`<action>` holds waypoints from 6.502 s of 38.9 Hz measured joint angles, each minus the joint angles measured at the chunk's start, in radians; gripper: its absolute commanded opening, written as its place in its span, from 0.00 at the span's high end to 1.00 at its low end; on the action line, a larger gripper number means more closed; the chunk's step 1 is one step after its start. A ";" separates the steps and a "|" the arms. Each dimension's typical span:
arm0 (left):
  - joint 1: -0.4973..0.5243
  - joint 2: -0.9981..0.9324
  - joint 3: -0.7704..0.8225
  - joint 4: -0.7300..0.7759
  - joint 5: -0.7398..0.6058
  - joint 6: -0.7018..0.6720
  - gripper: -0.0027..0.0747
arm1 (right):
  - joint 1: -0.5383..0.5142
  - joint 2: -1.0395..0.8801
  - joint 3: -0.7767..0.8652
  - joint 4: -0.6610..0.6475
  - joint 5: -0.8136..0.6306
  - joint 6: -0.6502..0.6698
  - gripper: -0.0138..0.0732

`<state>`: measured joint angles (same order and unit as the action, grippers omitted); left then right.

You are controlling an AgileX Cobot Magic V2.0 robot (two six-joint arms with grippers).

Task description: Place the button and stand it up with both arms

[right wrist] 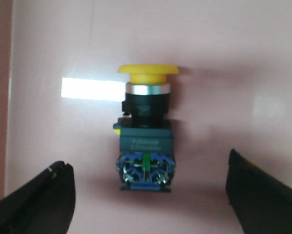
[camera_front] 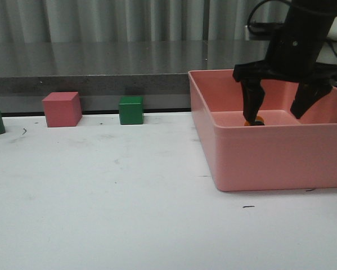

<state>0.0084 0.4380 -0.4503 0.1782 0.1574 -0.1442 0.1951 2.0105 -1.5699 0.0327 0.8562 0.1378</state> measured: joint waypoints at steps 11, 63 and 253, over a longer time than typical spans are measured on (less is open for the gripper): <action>0.000 0.000 0.000 0.000 0.000 0.000 0.10 | 0.000 0.094 -0.071 0.000 0.006 0.002 0.10; 0.000 0.000 0.000 0.000 -0.002 0.000 0.10 | 0.101 -0.262 -0.120 0.103 0.090 0.006 0.51; 0.000 0.000 0.000 0.000 -0.002 0.000 0.10 | -0.134 -1.709 1.245 0.001 -0.649 -0.087 0.92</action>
<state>0.0084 0.4380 -0.4503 0.1786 0.1552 -0.1442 0.0610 0.3019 -0.3250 0.0332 0.2076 0.0506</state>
